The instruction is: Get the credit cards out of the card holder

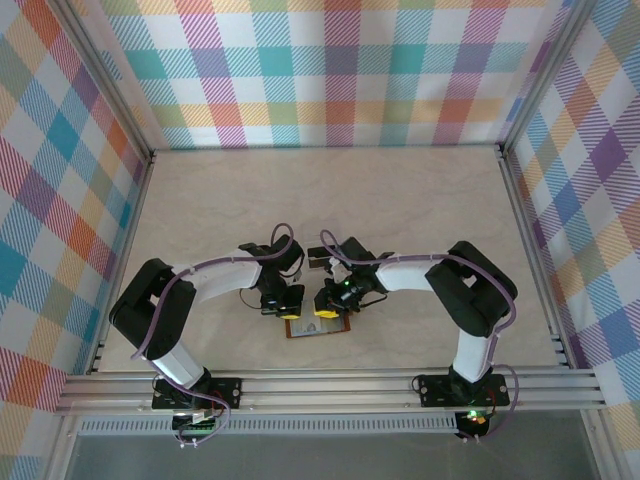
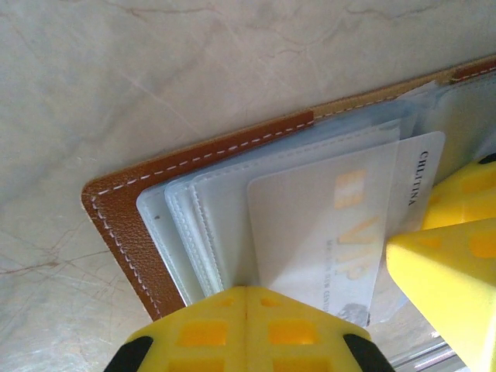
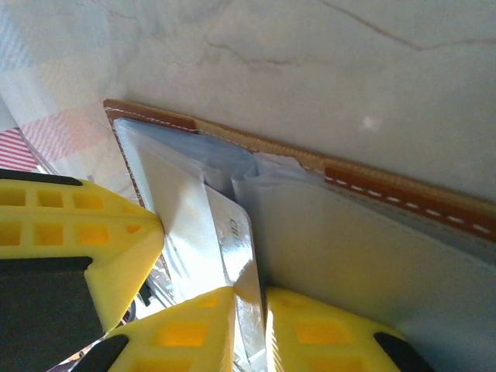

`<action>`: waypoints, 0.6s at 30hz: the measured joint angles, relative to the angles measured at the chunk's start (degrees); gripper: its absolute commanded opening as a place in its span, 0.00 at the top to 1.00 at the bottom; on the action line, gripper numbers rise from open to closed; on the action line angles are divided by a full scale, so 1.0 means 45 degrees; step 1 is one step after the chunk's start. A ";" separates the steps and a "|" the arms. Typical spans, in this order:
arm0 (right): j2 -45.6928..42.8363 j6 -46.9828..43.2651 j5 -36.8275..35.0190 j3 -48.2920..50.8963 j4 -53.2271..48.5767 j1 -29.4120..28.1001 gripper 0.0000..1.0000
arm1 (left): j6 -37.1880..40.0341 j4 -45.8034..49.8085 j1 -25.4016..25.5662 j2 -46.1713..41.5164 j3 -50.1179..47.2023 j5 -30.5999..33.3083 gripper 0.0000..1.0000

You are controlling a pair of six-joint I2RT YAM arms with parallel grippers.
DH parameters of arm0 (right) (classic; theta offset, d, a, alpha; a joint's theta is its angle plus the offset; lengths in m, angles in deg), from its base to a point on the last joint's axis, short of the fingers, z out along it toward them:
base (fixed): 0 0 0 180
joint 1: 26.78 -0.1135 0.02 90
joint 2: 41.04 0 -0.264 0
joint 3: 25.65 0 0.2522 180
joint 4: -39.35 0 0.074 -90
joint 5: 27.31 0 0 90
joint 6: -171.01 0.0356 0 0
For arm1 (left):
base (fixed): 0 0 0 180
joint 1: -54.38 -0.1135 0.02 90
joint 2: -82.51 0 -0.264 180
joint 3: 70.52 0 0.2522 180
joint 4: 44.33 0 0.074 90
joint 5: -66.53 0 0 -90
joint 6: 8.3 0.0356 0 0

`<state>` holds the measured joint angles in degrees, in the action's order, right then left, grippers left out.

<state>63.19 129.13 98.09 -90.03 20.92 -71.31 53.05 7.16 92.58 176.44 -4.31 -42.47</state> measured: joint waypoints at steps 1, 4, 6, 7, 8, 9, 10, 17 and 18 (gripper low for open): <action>-0.0010 0.0044 0.0024 0.0063 0.0131 0.0000 0.85 | 0.0005 0.0039 0.0000 0.0024 0.0034 0.0000 1.00; -0.0049 0.0189 0.0155 0.0180 0.0408 0.0063 0.87 | 0.0010 0.0180 0.0000 0.0083 0.0136 0.0015 1.00; -0.0083 0.0199 0.0155 0.0223 0.0423 0.0126 0.88 | 0.0015 0.0214 0.0000 0.0107 0.0155 0.0015 1.00; -0.0126 0.0175 0.0146 0.0228 0.0389 0.0160 0.89 | 0.0010 0.0214 0.0000 0.0102 0.0155 0.0015 1.00; -0.0180 0.0141 0.0102 0.0228 0.0311 0.0204 0.89 | 0.0010 0.0214 0.0000 0.0102 0.0155 0.0015 1.00; -0.0253 0.0068 0.0024 0.0223 0.0155 0.0233 0.89 | 0.0010 0.0214 0.0000 0.0102 0.0155 0.0015 1.00; -0.0350 -0.0044 -0.0092 0.0214 -0.0068 0.0253 0.90 | 0.0005 0.0209 0.0000 0.0097 0.0155 0.0010 1.00; -0.0651 -0.1365 -0.1355 -0.0719 -0.2749 0.0321 0.94 | -0.0005 0.0024 0.0000 -0.0049 0.0010 -0.0044 1.00; -0.0665 -0.1530 -0.1506 -0.0845 -0.3045 0.0321 0.95 | -0.0005 -0.0015 0.0000 -0.0083 -0.0029 -0.0053 1.00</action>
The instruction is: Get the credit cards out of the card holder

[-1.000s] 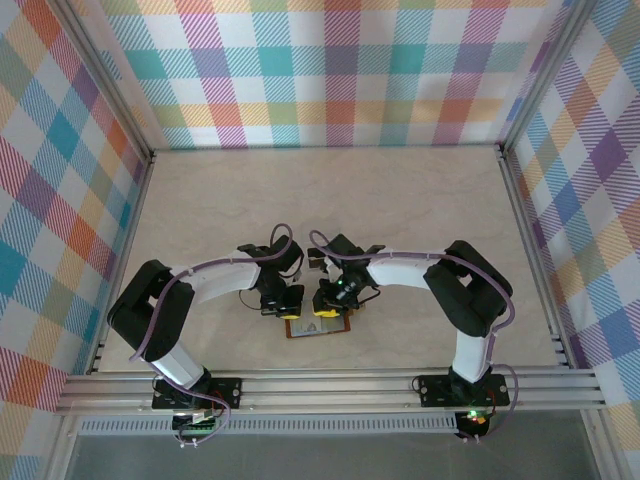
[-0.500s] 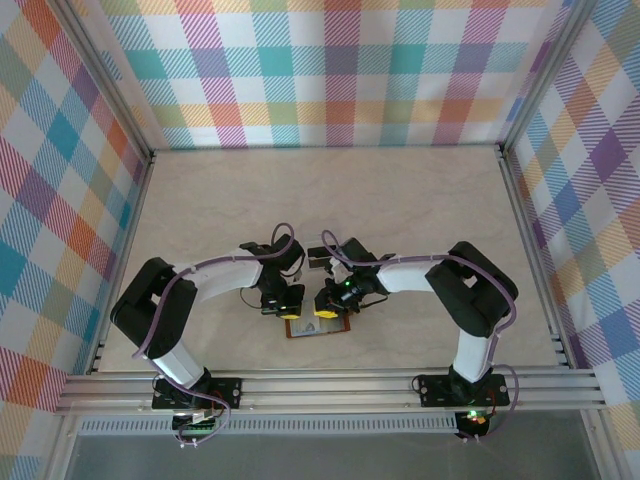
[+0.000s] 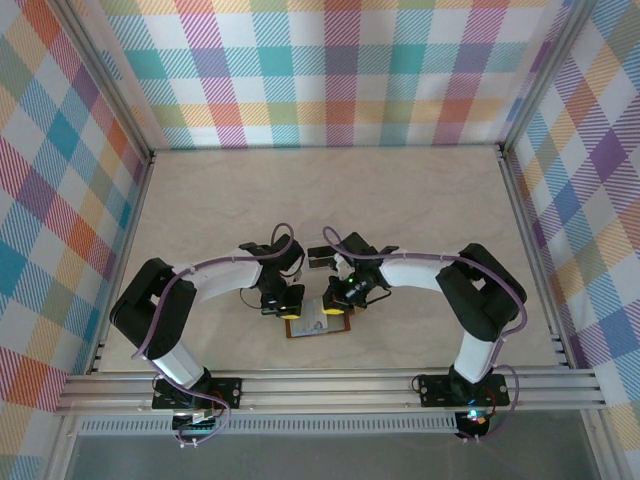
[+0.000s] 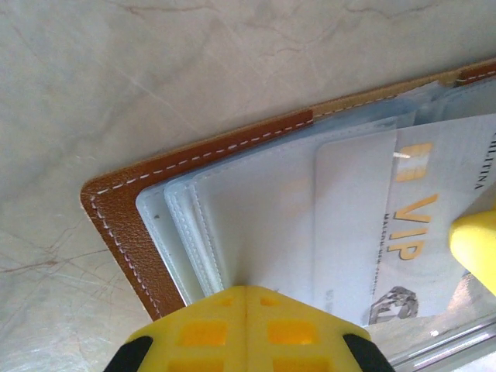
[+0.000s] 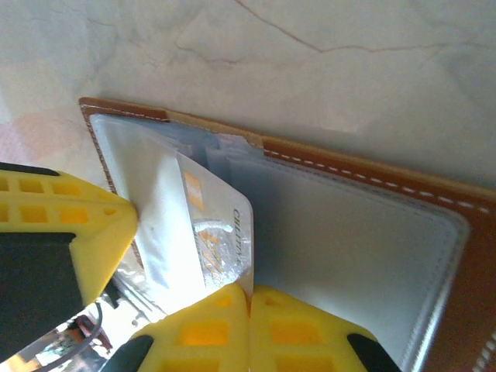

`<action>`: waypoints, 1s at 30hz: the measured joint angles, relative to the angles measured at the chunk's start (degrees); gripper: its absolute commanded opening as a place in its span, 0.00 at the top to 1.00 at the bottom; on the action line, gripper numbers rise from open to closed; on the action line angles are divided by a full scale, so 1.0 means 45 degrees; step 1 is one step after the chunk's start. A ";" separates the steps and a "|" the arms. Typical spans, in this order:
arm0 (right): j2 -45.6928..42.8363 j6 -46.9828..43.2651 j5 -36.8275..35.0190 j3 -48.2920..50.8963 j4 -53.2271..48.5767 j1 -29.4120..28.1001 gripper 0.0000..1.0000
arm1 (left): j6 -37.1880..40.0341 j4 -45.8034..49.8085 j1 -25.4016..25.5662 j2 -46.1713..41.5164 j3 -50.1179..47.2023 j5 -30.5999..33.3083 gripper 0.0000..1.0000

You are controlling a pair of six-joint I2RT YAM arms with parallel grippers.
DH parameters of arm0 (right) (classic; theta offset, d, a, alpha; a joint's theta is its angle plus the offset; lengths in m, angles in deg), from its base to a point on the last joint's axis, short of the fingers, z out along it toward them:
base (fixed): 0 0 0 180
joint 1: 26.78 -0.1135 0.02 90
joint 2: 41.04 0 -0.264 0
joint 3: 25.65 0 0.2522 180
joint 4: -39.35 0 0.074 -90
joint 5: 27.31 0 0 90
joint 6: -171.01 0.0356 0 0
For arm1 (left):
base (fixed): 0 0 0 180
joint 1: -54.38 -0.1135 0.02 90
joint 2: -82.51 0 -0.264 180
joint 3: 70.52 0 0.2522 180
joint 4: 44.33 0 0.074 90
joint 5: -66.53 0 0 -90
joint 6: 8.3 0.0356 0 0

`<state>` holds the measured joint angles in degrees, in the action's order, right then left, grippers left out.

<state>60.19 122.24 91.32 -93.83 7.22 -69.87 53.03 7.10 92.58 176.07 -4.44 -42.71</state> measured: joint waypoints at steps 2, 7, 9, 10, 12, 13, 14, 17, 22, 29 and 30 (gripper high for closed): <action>-0.0087 -0.0325 -0.0481 -0.0272 -0.0797 0.0000 0.96 | -0.0015 -0.0087 0.0000 -0.0073 -0.0083 -0.0010 1.00; -0.0141 -0.0967 -0.1608 -0.0874 -0.2336 0.0000 0.97 | -0.0102 -0.0427 0.0000 -0.0287 -0.0359 -0.0170 1.00; -0.0160 -0.1137 -0.1904 -0.0996 -0.2710 0.0000 0.97 | -0.0141 -0.0563 0.0000 -0.0403 -0.0491 -0.0209 1.00; -0.0160 -0.1205 -0.1982 -0.1049 -0.2856 0.0000 0.97 | -0.0151 -0.0651 0.0000 -0.0457 -0.0554 -0.0253 1.00; -0.0160 -0.1326 -0.2123 -0.1185 -0.3123 -0.0029 0.97 | -0.0199 -0.0782 0.0000 -0.0505 -0.0651 -0.0355 1.00; -0.0160 -0.1375 -0.2205 -0.1307 -0.3298 -0.0058 0.97 | -0.0238 -0.0845 0.0000 -0.0525 -0.0699 -0.0432 1.00; -0.0160 -0.1399 -0.2288 -0.1443 -0.3458 -0.0097 0.97 | -0.0253 -0.0903 0.0000 -0.0549 -0.0743 -0.0510 1.00; -0.0160 -0.1452 -0.2370 -0.1676 -0.3677 -0.0189 0.96 | -0.0296 -0.1059 0.0000 -0.0607 -0.0855 -0.0612 0.99; -0.0160 -0.1166 -0.1719 -0.1540 -0.3220 -0.0185 0.85 | -0.0330 -0.1127 0.0000 -0.0656 -0.0933 -0.0753 0.99; -0.0160 -0.0670 -0.1200 -0.1336 -0.2671 -0.0194 0.87 | -0.0335 -0.1132 0.0000 -0.0860 -0.1137 -0.0816 0.98; -0.0165 -0.0617 -0.1151 -0.1336 -0.2608 -0.0194 0.86 | -0.0335 -0.1127 0.0000 -0.0908 -0.1171 -0.0816 0.98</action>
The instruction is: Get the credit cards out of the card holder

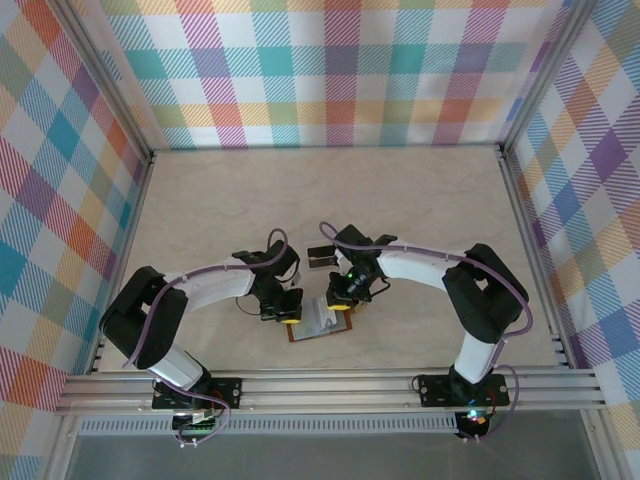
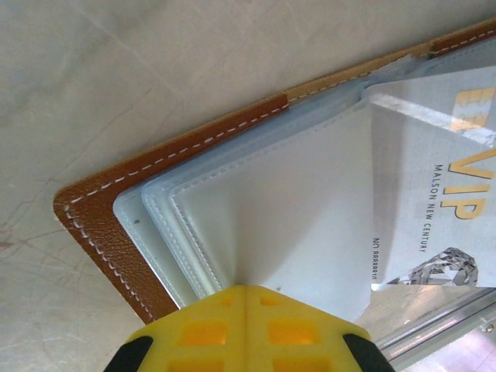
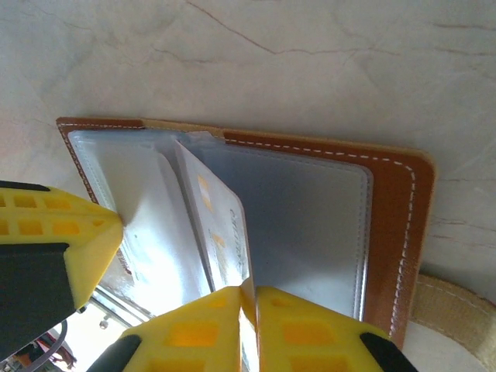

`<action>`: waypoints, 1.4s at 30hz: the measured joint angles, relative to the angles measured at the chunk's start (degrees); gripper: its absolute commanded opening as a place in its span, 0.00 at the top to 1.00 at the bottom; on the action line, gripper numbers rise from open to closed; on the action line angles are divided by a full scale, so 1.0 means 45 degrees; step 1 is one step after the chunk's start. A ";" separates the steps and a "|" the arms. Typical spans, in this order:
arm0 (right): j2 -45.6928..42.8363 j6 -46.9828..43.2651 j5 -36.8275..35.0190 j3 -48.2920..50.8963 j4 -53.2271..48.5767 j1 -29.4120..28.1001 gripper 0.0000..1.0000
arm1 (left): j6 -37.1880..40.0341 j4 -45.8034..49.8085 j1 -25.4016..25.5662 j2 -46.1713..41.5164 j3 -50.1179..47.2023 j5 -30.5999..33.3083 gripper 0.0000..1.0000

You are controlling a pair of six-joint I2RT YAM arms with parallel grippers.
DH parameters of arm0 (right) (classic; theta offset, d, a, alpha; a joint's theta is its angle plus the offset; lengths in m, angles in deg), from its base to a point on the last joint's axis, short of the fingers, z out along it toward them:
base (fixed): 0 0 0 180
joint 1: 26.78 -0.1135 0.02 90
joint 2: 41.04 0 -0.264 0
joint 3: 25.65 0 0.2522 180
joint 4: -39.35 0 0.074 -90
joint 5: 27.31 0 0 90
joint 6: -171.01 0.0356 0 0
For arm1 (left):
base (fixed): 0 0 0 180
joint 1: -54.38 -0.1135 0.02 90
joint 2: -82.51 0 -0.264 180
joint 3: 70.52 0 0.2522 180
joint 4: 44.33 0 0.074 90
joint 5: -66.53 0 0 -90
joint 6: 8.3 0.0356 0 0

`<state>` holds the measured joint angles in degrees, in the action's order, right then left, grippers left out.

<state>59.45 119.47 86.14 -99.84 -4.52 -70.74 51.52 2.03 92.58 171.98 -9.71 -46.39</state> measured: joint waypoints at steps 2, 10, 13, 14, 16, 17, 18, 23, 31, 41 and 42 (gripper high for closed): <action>-0.0015 0.0053 0.0073 0.0029 0.0165 0.0000 0.84 | 0.0000 0.0015 0.0000 -0.0029 -0.0024 0.0005 0.98; -0.0039 0.0321 0.0301 0.0097 0.0510 0.0000 0.91 | 0.0000 0.0019 0.0000 -0.0121 -0.0097 0.0024 0.98; -0.0063 0.0296 0.0238 0.0097 0.0476 0.0000 0.95 | 0.0005 0.0078 0.0005 -0.0185 -0.0083 0.0238 0.97; -0.0083 0.0248 0.0112 0.0068 0.0374 0.0000 0.95 | 0.0005 0.0117 0.0005 -0.0228 -0.0068 0.0355 0.96; -0.0107 0.0087 -0.0199 -0.0029 0.0029 0.0000 0.95 | 0.0005 0.0330 0.0000 -0.0393 -0.0024 0.0646 0.94; -0.0126 0.0005 -0.0393 -0.0097 -0.0180 0.0000 0.95 | 0.0005 0.0447 0.0000 -0.0515 0.0010 0.0767 0.94; -0.0146 -0.0068 -0.0505 -0.0151 -0.0311 -0.0005 0.95 | 0.0010 0.0510 -0.0005 -0.0641 0.0029 0.0884 0.94; -0.0253 -0.0350 -0.1039 -0.0316 -0.0933 -0.0024 0.95 | 0.0000 0.0763 -0.0049 -0.1268 0.0160 0.1311 0.92; -0.0500 -0.0418 -0.1122 -0.0413 -0.1190 -0.0024 0.93 | -0.0010 0.0685 -0.0112 -0.1166 0.0170 0.1311 0.94; -0.1064 -0.2341 -0.1603 -0.1700 -0.2108 0.0573 0.92 | -0.0151 -0.0374 -0.0112 -0.0092 -0.0291 0.0738 0.98; -0.1146 -0.2725 -0.1734 -0.1933 -0.2229 0.0719 0.92 | -0.0151 -0.0432 -0.0112 -0.0005 -0.0306 0.0699 0.98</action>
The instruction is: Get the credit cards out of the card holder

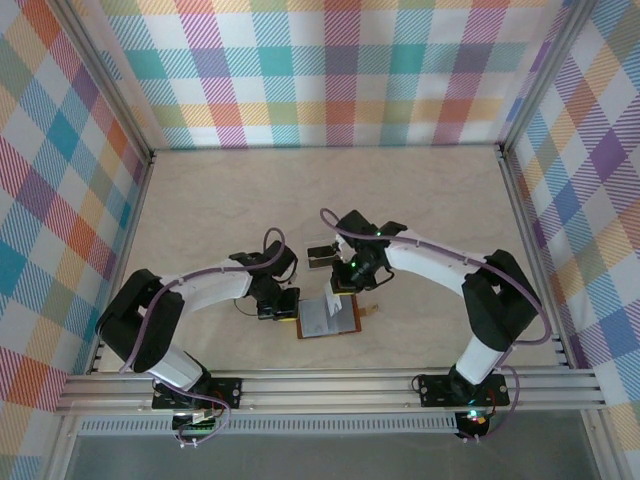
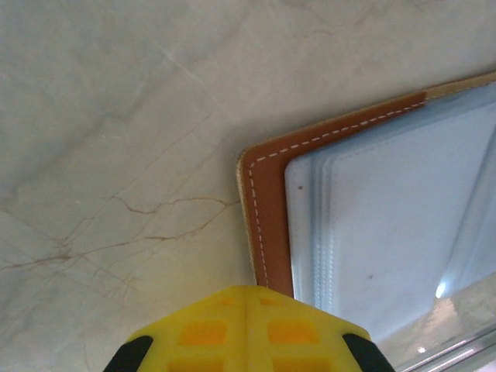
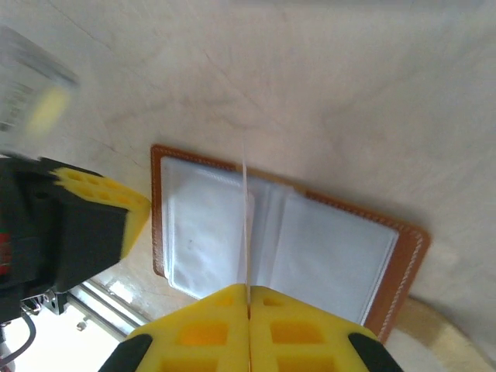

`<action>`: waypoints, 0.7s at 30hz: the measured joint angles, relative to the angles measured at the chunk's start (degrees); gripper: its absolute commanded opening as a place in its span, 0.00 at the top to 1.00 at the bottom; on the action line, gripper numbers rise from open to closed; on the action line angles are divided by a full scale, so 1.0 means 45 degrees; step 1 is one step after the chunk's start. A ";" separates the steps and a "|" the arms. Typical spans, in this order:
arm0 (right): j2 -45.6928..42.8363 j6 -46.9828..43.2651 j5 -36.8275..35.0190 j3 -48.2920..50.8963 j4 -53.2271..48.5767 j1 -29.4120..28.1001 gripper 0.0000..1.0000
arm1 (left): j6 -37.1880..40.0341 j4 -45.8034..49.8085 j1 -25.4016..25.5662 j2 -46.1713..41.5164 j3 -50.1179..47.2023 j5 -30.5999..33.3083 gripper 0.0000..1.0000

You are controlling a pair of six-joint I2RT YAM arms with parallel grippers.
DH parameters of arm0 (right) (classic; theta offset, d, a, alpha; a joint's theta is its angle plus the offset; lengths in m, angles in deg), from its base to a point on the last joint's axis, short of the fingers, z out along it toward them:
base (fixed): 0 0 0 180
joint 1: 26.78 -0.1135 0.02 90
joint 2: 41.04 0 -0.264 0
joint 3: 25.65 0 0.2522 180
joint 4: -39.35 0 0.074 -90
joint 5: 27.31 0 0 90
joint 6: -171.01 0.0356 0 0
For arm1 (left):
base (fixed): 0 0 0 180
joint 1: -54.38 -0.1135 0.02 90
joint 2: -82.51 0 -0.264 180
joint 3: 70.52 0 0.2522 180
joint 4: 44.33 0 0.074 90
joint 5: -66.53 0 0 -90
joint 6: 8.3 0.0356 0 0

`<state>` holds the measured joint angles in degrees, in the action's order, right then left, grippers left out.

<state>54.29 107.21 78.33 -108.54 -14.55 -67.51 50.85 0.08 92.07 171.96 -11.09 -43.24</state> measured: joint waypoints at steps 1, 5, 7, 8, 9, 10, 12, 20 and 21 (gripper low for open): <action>-0.0068 -0.0321 -0.0117 -0.0180 -0.0112 0.0097 0.92 | 0.0000 -0.0058 0.0000 0.0044 -0.0024 -0.0034 0.98; -0.0146 -0.1996 -0.0699 -0.1180 -0.0549 0.0500 0.93 | 0.0005 -0.0199 0.0000 0.0073 -0.0034 -0.0068 0.98; -0.0102 -0.3065 -0.0899 -0.1681 -0.0792 0.0661 0.94 | 0.0005 -0.0185 -0.0010 0.0073 -0.0034 -0.0063 0.98; -0.0034 -0.3750 -0.0967 -0.1982 -0.0918 0.0724 0.94 | 0.0005 -0.0189 -0.0029 0.0073 -0.0034 -0.0053 0.98; 0.0087 -0.4541 -0.1049 -0.2312 -0.1030 0.0777 0.94 | 0.0010 -0.0185 -0.0068 0.0073 -0.0034 -0.0029 0.98; 0.0209 -0.5328 -0.1098 -0.2584 -0.1088 0.0797 0.95 | 0.0010 -0.0180 -0.0087 0.0073 -0.0034 -0.0019 0.98; 0.0544 -0.7101 -0.1307 -0.3220 -0.1268 0.0797 0.97 | 0.0010 -0.0175 -0.0180 0.0053 -0.0034 -0.0010 0.97; 0.1554 -1.4285 -0.2025 -0.4711 -0.1744 0.0797 1.00 | 0.0010 -0.0165 -0.1069 -0.0685 -0.0529 0.0126 0.95; 0.1758 -1.5149 -0.2098 -0.4998 -0.1855 0.0797 1.00 | 0.0005 -0.0185 -0.1214 -0.0787 -0.0631 0.0121 0.95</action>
<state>62.21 39.04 68.89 -131.03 -22.90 -63.92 50.87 -0.75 86.61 168.42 -13.93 -42.69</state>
